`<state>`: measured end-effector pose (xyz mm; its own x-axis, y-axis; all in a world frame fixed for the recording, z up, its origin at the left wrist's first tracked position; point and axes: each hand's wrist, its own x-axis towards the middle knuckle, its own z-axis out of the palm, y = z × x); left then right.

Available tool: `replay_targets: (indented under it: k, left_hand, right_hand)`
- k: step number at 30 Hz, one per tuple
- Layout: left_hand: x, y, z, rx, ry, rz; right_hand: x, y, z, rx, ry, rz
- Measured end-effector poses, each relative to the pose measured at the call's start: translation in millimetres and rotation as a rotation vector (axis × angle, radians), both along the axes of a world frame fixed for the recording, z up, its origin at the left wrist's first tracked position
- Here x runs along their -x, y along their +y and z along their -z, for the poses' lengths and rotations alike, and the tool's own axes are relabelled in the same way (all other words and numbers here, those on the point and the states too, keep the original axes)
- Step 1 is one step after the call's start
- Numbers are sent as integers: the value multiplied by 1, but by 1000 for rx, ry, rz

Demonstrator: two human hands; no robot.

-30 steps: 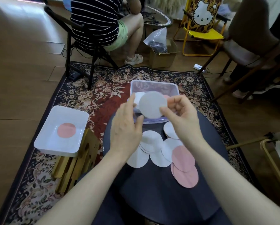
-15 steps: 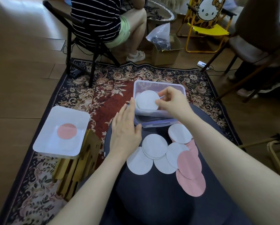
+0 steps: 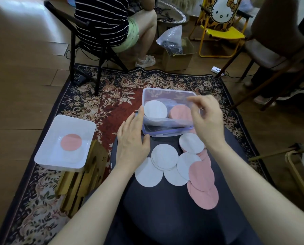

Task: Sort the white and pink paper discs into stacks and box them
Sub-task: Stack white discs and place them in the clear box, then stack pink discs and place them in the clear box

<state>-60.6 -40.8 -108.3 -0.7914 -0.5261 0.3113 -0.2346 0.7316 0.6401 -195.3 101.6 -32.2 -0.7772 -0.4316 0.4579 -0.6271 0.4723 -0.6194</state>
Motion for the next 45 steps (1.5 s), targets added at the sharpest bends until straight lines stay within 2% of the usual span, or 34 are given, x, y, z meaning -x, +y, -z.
replay_targets:
  k: [2, 4, 7, 10, 13, 15, 18, 21, 29, 32, 35, 38, 45]
  left_hand:
    - [0, 1, 0, 5, 18, 5]
    - [0, 3, 0, 12, 43, 0]
    - [-5, 7, -7, 22, 140, -58]
    - [-22, 21, -12, 194, 185, 33]
    - [-44, 43, -4, 289, 11, 230]
    - [-56, 53, 1, 298, -159, 306]
    - [-67, 64, 5, 393, -280, 392]
    - [-74, 73, 2, 436, -319, 424]
    - [-91, 97, 1, 490, -298, 479]
    - [-94, 97, -1, 503, -278, 481]
    - [-96, 97, -1, 527, -255, 516]
    - [-99, 97, -1, 529, -249, 520]
    - [-102, 105, -8, 415, -301, 409]
  right_hand:
    - [-20, 28, 3, 144, 32, 103]
    - [-40, 53, 15, 142, -28, 154]
    - [-65, 80, 39, -84, -159, 124]
    - [-82, 93, 55, -355, -182, 44]
    - [-97, 98, 56, -420, -121, -26]
    - [-107, 100, 55, -434, -95, -106]
    - [-118, 104, 56, -463, -91, -258]
    - [-121, 109, 55, -426, -86, -282]
    - [-129, 133, 63, -375, -177, -92]
    - [-136, 145, 63, -307, -233, 53]
    - [-136, 158, 64, -347, -263, 174]
    - [-135, 161, 65, -388, -279, 170]
    - [-142, 151, 56, -138, -298, 254]
